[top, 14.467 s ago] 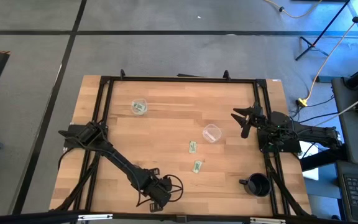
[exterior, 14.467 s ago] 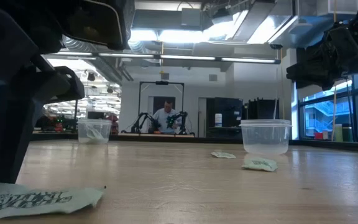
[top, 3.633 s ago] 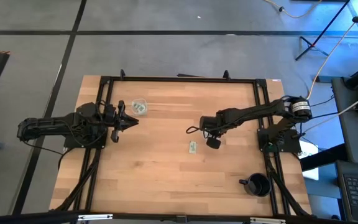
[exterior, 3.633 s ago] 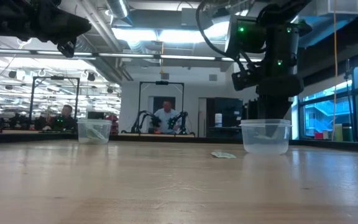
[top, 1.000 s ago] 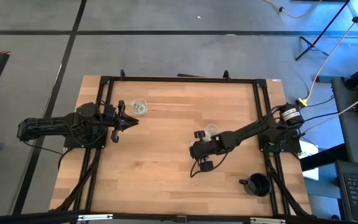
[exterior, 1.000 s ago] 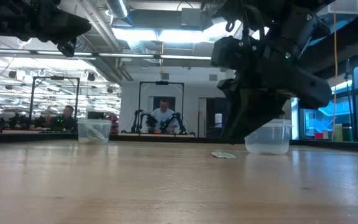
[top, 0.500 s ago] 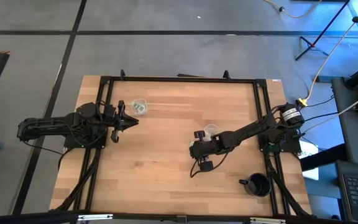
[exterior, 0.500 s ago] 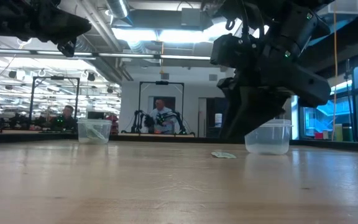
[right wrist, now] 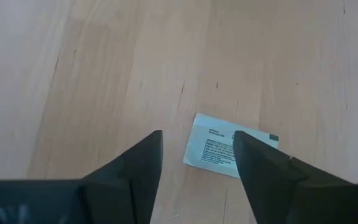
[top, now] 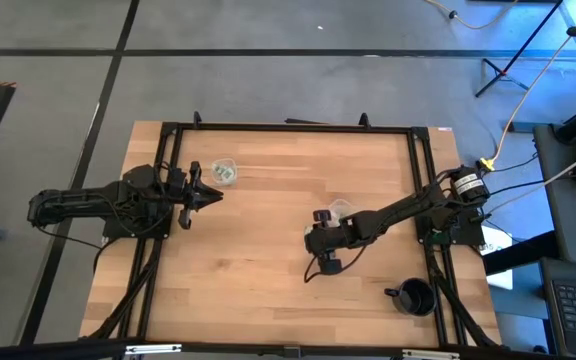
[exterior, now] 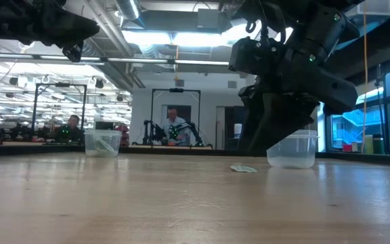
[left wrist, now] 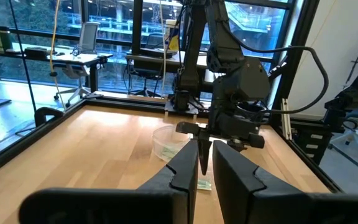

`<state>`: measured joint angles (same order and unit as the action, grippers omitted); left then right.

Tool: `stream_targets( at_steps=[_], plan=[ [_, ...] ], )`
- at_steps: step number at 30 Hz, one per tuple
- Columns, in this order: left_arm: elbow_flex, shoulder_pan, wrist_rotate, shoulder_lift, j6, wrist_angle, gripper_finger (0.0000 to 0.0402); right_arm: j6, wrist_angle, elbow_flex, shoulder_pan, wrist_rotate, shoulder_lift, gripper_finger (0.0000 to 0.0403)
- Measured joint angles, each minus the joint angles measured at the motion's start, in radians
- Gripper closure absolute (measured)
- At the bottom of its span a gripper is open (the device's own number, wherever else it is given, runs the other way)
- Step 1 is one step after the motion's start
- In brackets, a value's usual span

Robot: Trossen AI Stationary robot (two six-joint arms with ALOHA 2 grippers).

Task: Pick and place Stevia / Truvia into bins
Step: Put the green stevia packet into the right white container

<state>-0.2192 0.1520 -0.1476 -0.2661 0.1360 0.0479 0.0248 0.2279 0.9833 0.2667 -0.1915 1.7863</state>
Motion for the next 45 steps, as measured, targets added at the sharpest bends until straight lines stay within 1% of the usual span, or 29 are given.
stream_targets(
  at_steps=[10,19,28,34,36,39,45],
  plan=[
    [0.0,0.0,0.0,0.0,0.0,0.0,0.0359,0.017,0.0,0.0,-0.015,-0.003,0.002,0.0232],
    [0.0,0.0,0.0,0.0,0.0,0.0,0.0359,-0.008,-0.001,0.0,-0.022,-0.003,0.006,0.0231],
    [0.0,0.0,0.0,0.0,0.0,0.0,0.0359,-0.003,-0.007,0.004,-0.023,-0.003,0.077,0.0231],
    [0.0,0.0,0.0,0.0,0.0,0.0,0.0359,0.052,-0.004,0.004,-0.031,0.004,0.082,0.0231],
    [0.0,0.0,0.0,0.0,0.0,0.0,0.0359,0.086,-0.002,0.003,-0.04,0.019,0.083,0.0231],
    [0.0,0.0,0.0,0.0,0.0,0.0,0.0359,0.136,-0.001,0.003,-0.064,0.084,0.084,0.0231],
    [0.0,0.0,0.0,0.0,0.0,0.0,0.0359,0.152,0.014,0.003,-0.091,0.11,0.086,0.0236]
  ],
)
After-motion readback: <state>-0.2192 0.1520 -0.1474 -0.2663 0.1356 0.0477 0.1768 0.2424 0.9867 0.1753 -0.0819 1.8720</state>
